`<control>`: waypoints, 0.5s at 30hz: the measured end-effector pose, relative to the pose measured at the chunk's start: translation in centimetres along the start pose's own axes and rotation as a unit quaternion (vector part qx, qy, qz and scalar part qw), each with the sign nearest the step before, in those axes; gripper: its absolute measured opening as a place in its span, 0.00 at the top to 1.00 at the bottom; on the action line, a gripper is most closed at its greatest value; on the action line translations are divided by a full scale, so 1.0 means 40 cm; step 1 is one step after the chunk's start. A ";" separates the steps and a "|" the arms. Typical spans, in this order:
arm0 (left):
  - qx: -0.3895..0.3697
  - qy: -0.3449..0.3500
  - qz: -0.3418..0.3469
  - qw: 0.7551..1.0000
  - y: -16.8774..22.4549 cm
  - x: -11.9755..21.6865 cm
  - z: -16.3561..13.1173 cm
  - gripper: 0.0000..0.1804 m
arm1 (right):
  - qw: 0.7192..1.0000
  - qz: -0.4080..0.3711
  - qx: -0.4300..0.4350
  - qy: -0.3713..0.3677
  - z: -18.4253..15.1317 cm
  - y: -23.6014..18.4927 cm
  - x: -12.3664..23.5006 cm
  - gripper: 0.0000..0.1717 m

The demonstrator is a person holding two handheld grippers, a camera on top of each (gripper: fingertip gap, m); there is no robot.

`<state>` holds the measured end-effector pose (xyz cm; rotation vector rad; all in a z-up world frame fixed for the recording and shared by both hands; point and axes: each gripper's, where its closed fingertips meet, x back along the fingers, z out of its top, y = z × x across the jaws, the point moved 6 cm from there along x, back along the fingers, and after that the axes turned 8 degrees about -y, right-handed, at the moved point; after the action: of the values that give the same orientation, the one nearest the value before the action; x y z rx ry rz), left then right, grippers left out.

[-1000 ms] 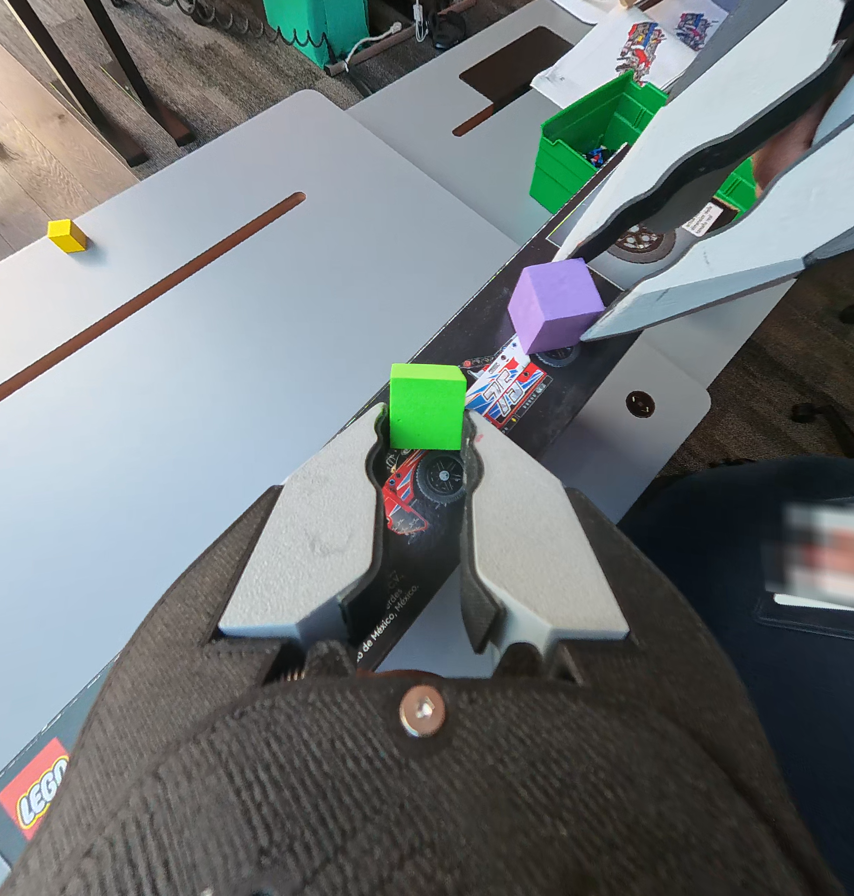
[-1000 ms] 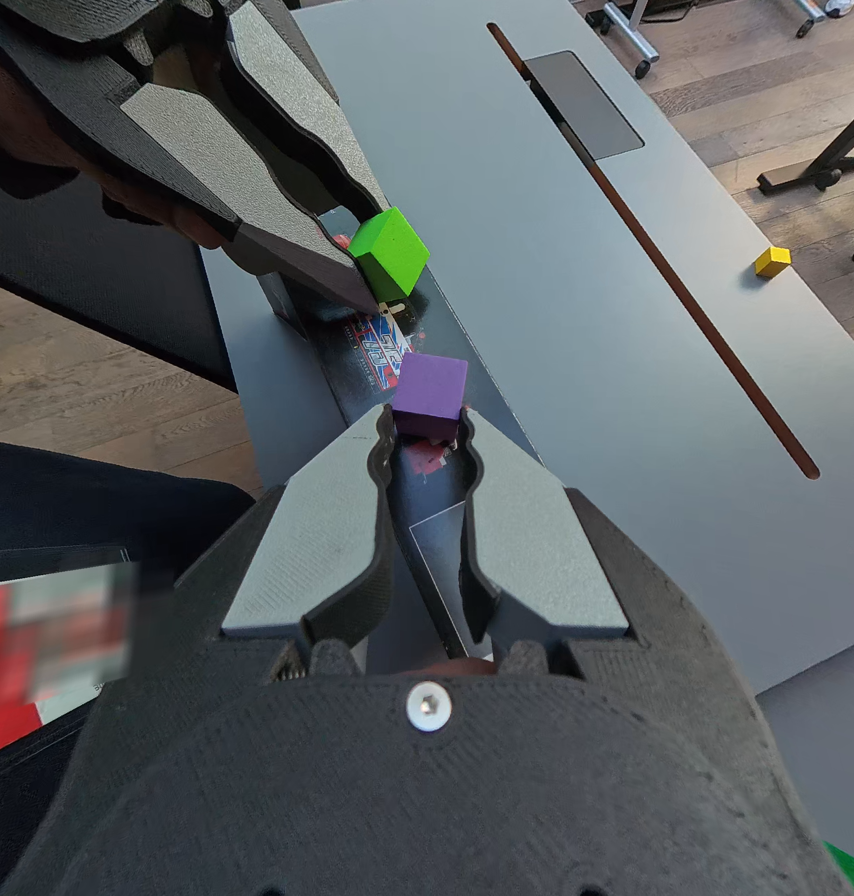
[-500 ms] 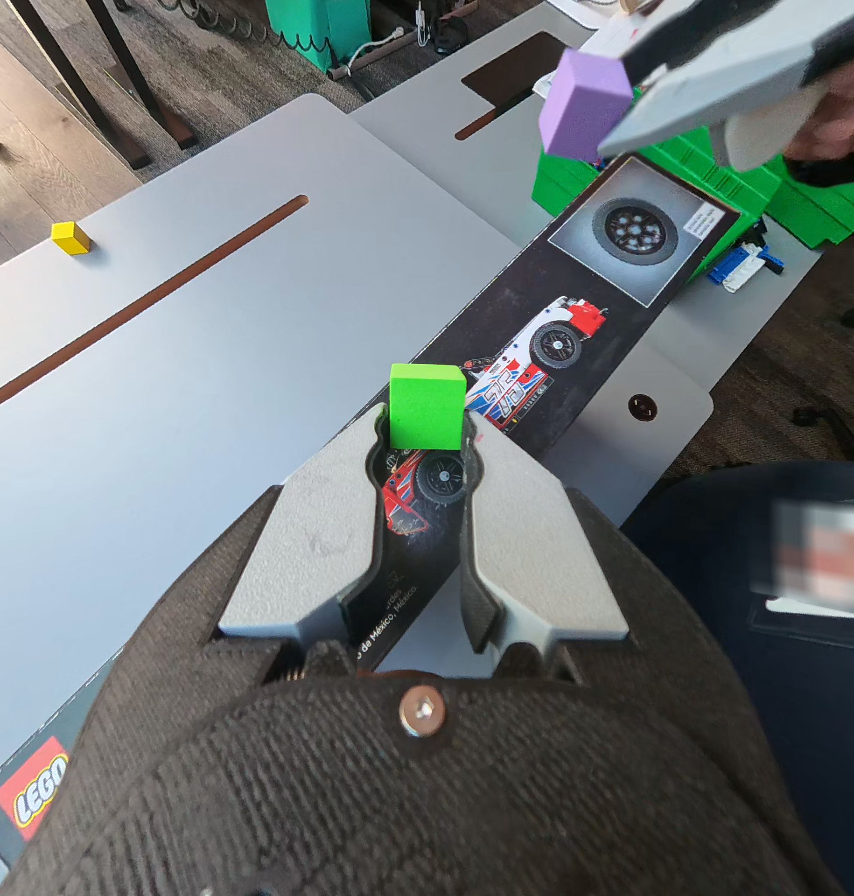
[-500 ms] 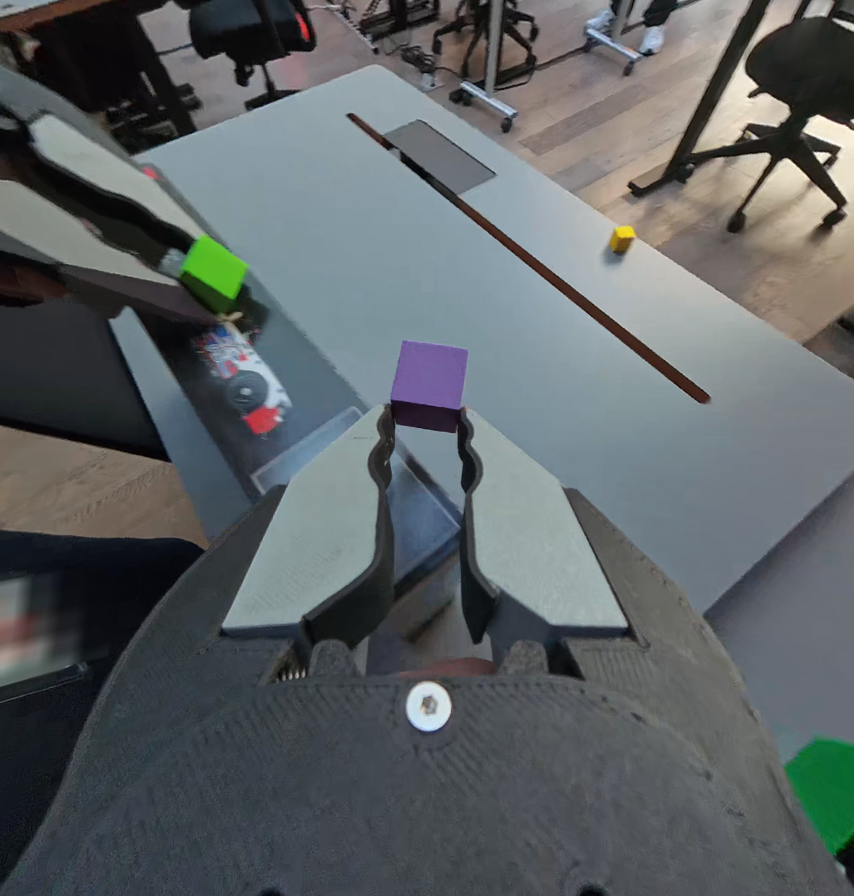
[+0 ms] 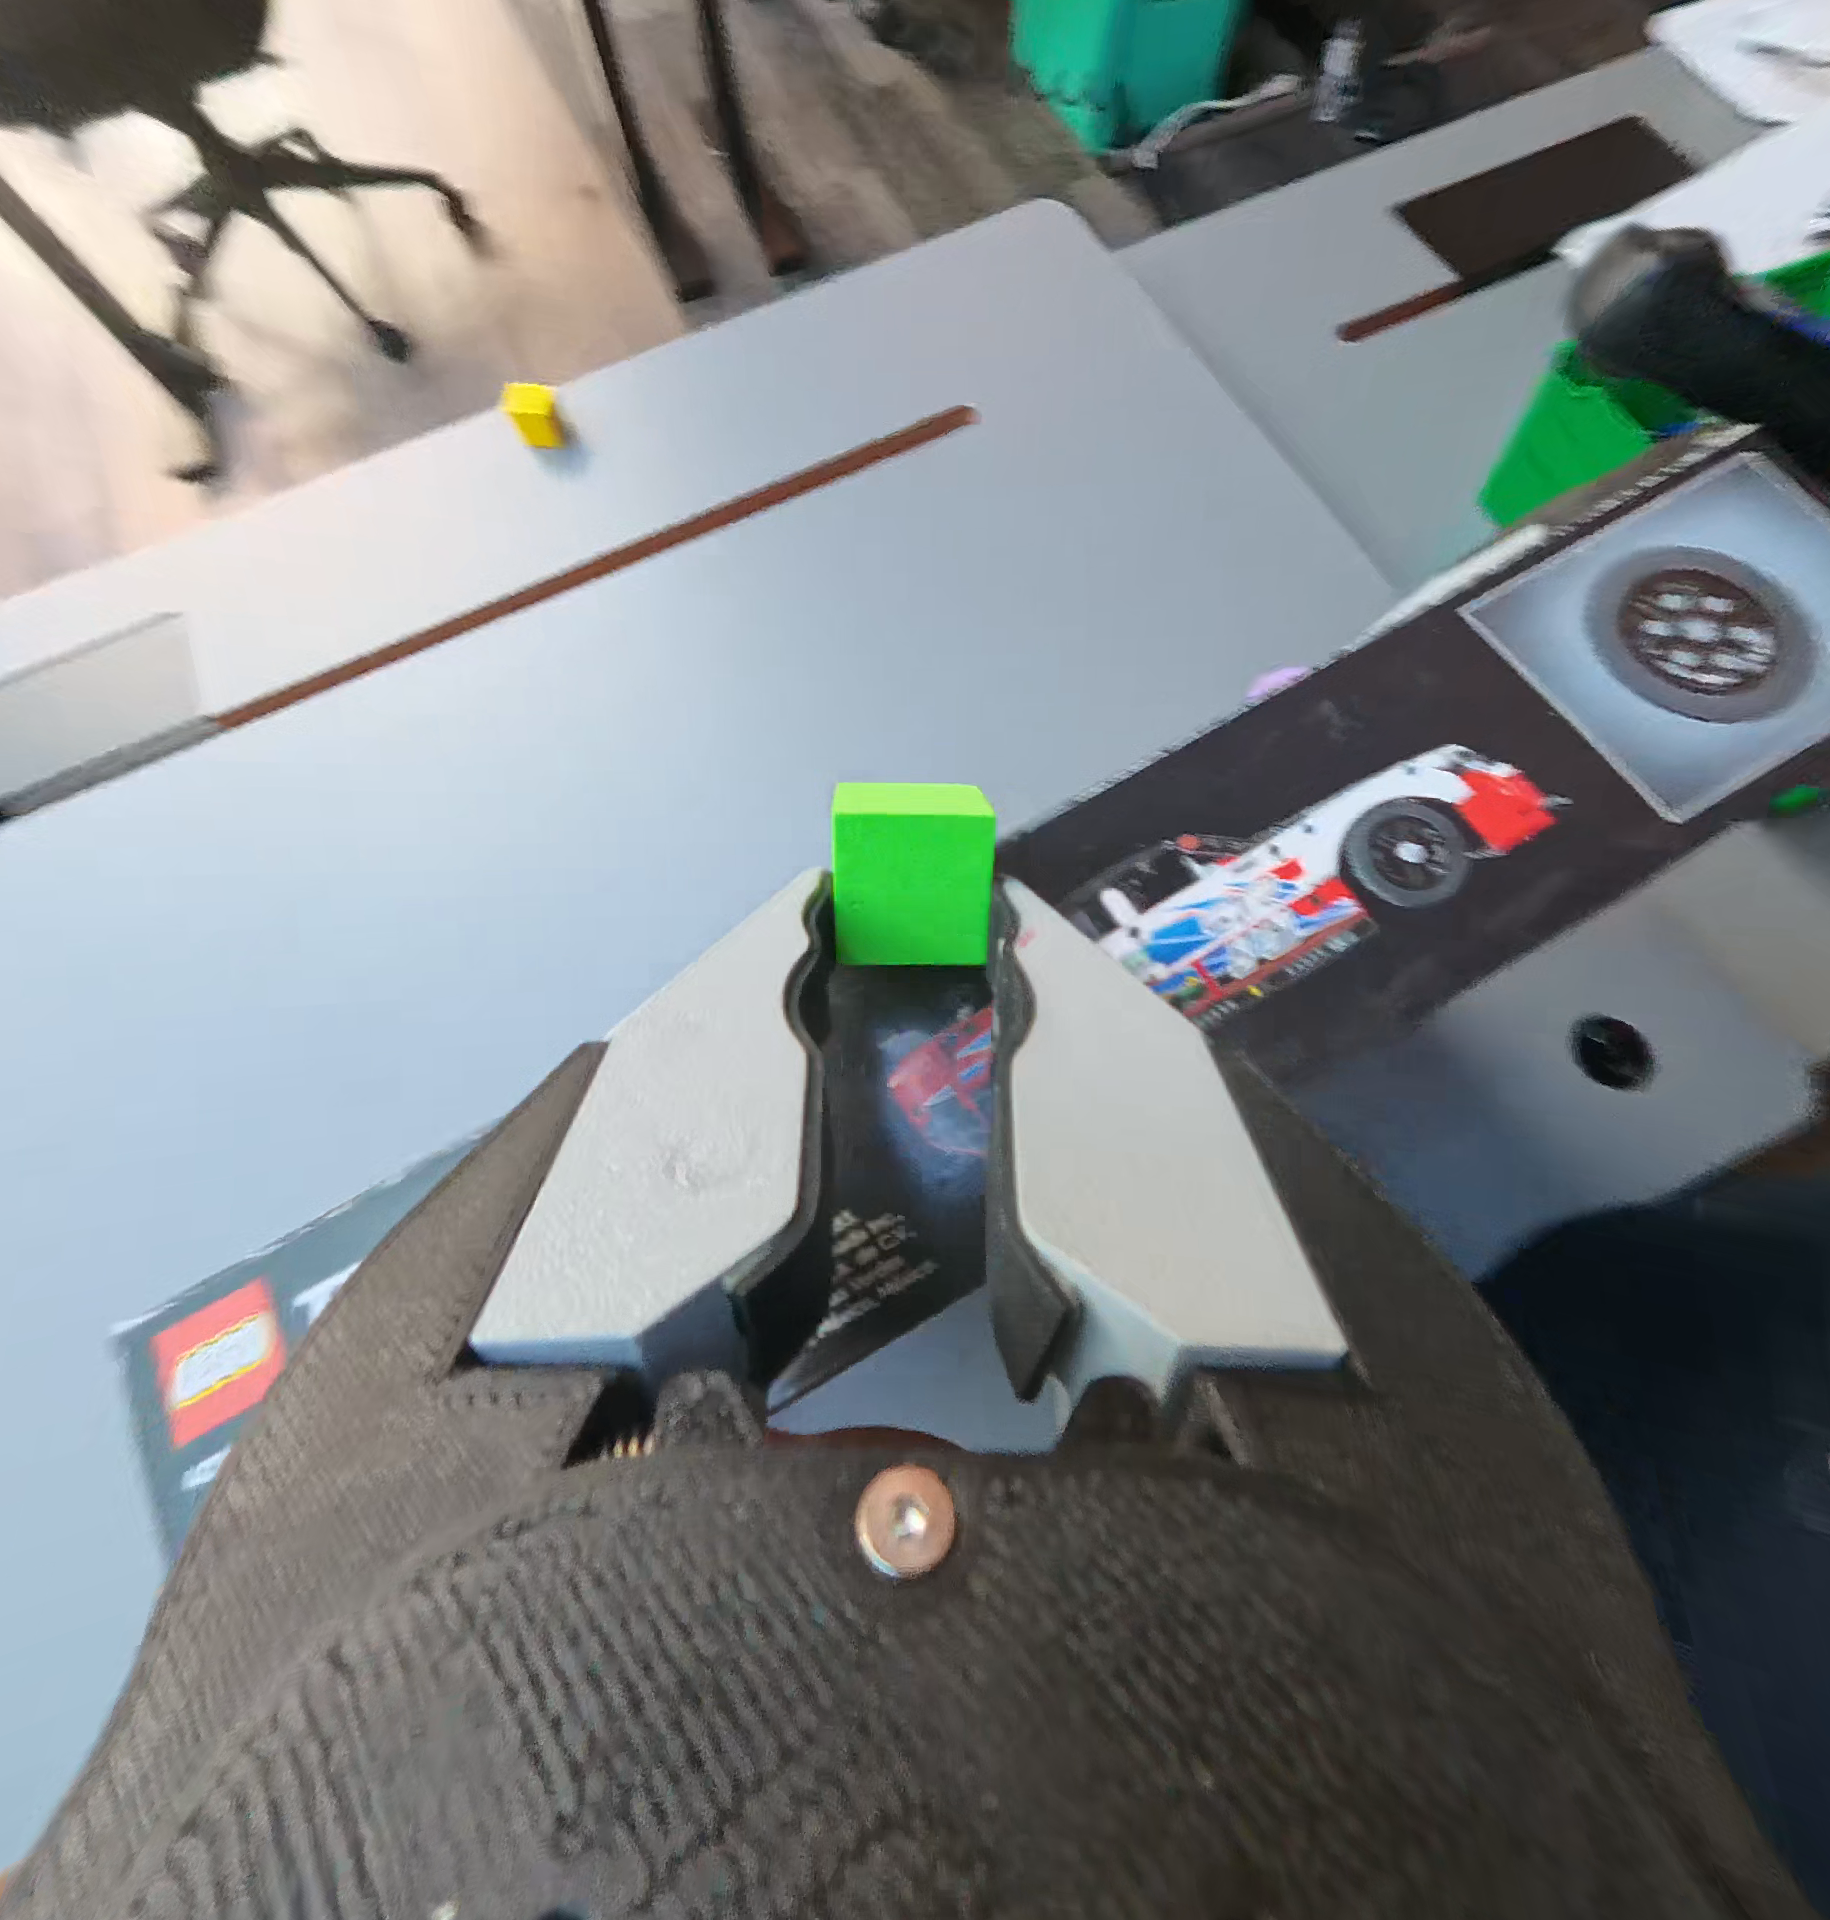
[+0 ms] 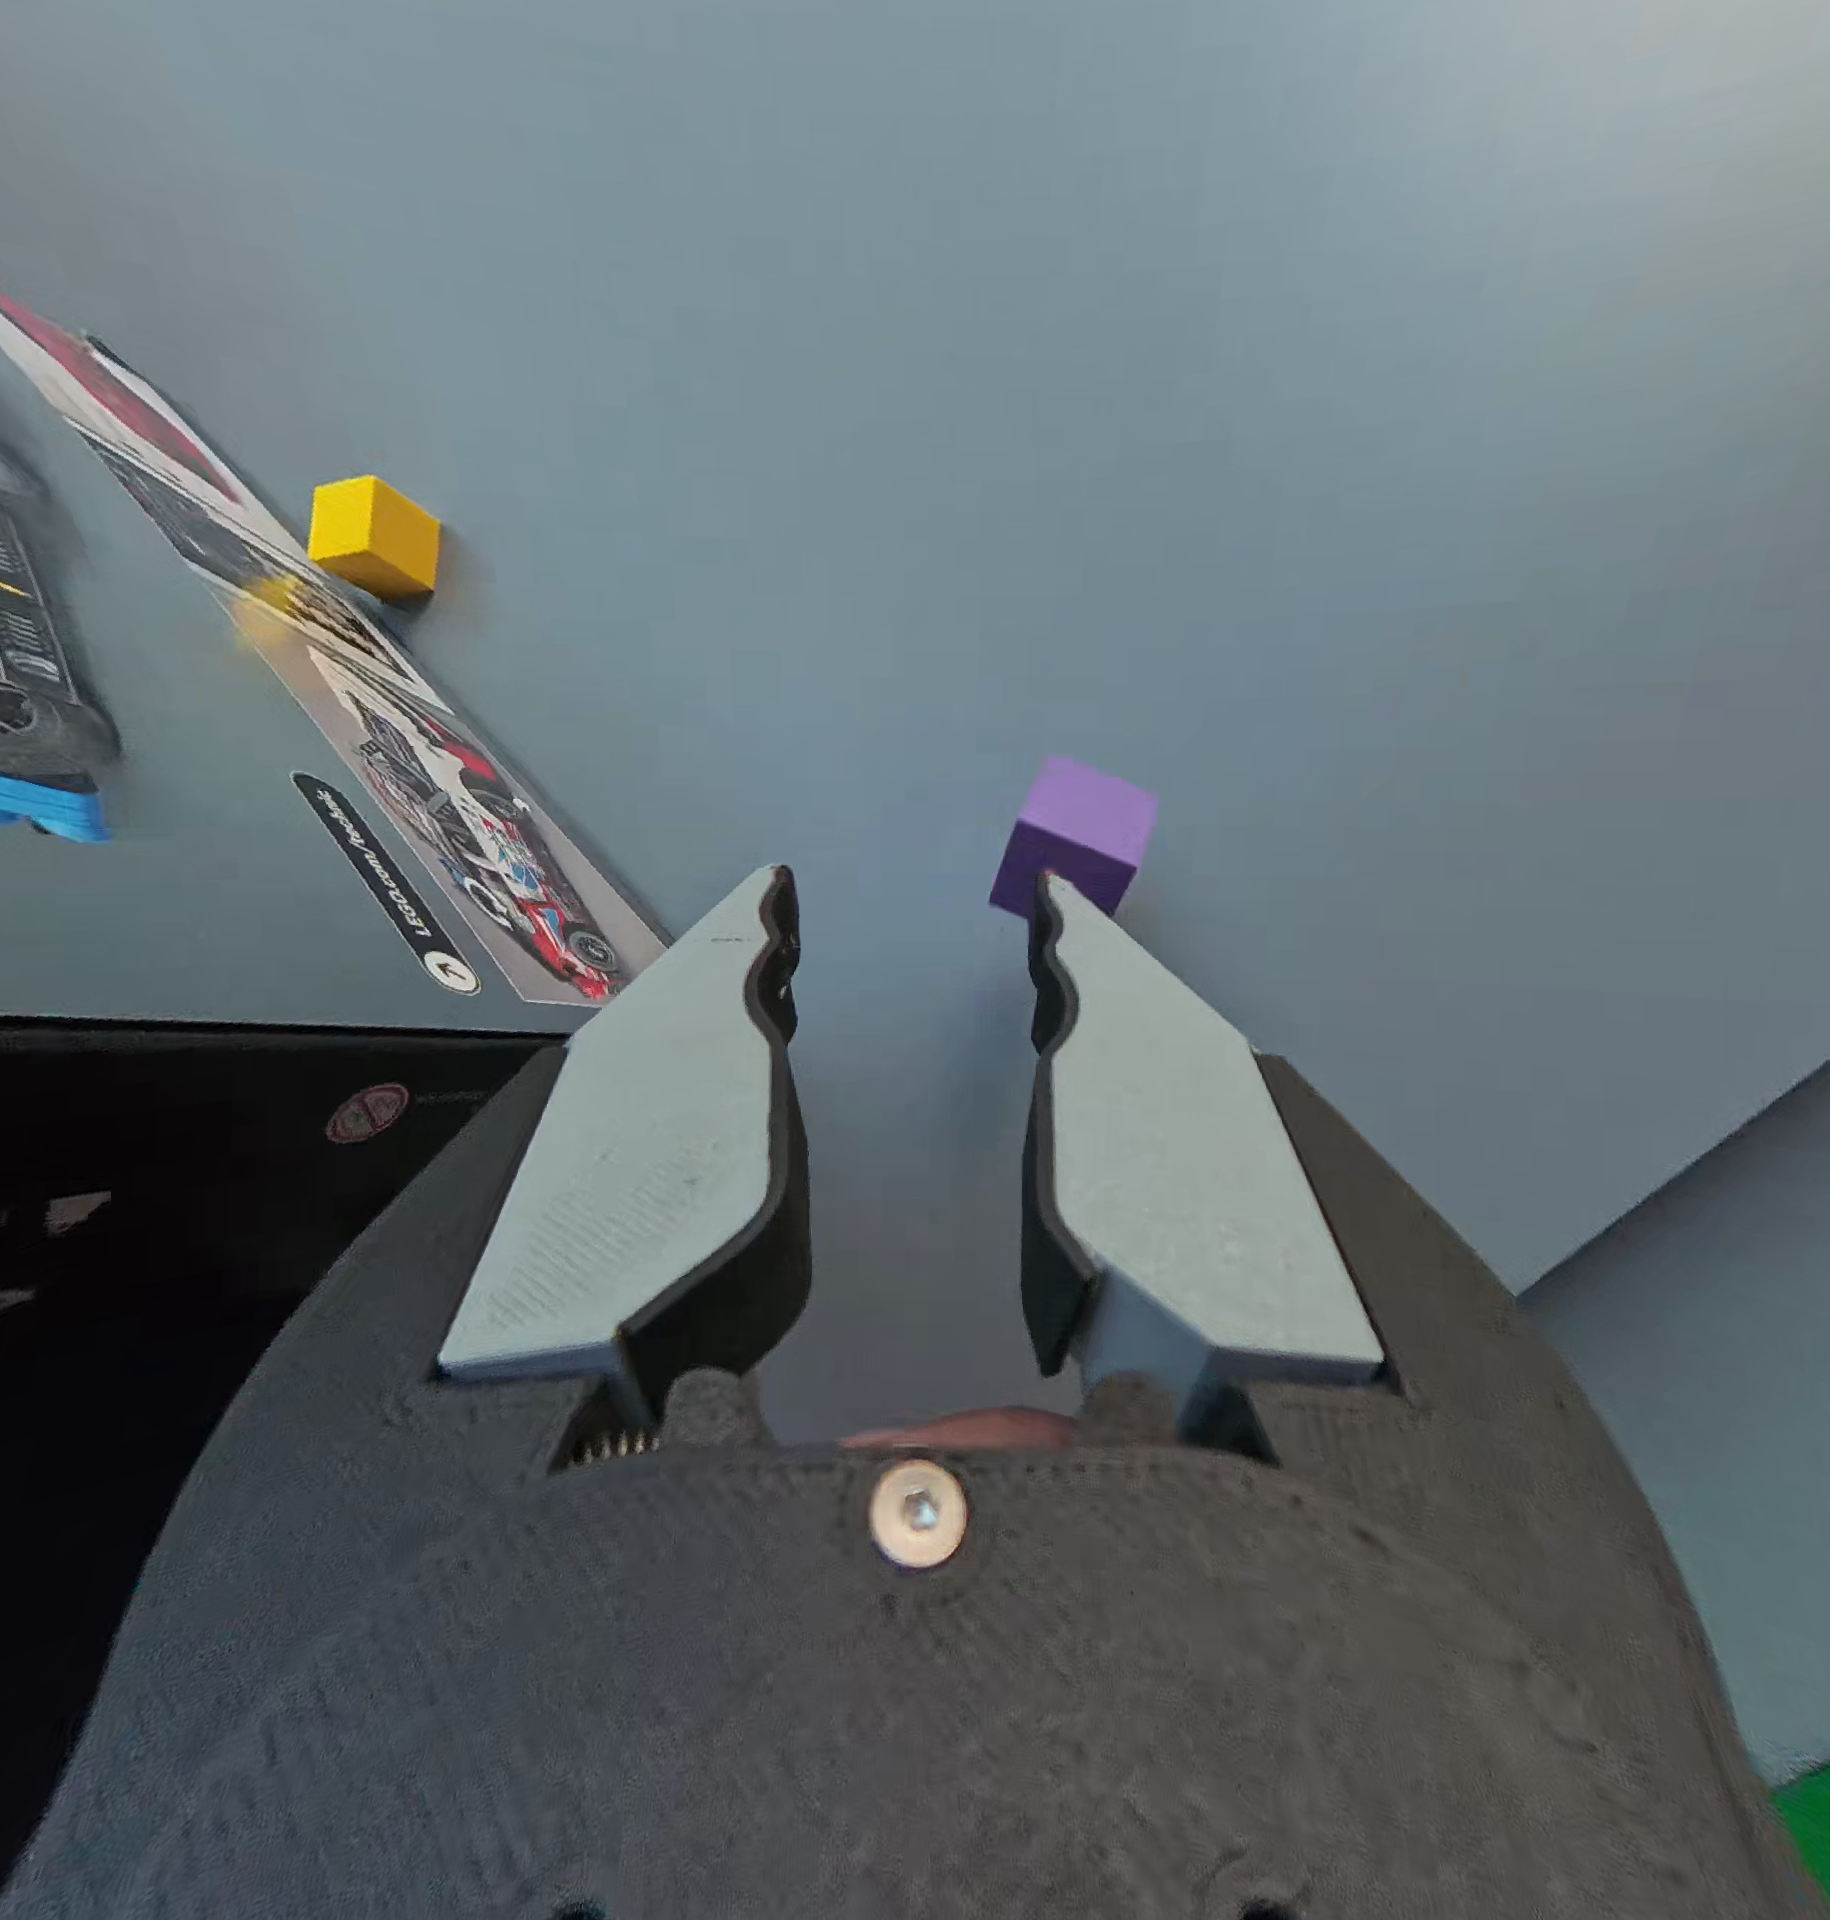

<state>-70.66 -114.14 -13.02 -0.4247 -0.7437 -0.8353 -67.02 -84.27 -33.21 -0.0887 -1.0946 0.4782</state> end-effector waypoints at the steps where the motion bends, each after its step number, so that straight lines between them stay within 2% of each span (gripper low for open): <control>1: -0.008 0.014 0.030 0.999 0.001 0.011 0.006 0.85 | 1.000 0.004 0.006 0.010 0.012 0.001 0.007 0.75; 5: -0.094 0.050 0.060 0.993 0.061 0.046 0.061 0.85 | 0.997 0.030 0.014 0.067 0.073 0.005 0.101 0.76; 9: -0.207 0.061 0.107 0.971 0.125 0.045 0.129 0.85 | 0.989 0.069 0.037 0.128 0.150 -0.028 0.226 0.75; 12: -0.250 0.083 0.101 0.959 0.171 0.036 0.168 0.85 | 0.969 0.153 0.065 0.181 0.211 -0.135 0.339 0.75; 15: -0.315 0.108 0.058 0.941 0.227 0.026 0.184 0.85 | 0.927 0.277 0.095 0.235 0.254 -0.298 0.450 0.78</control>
<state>-66.13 -104.68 -7.78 -0.9228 -0.2270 -0.9829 -65.33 -89.13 -9.93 -0.3306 -0.5311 1.0109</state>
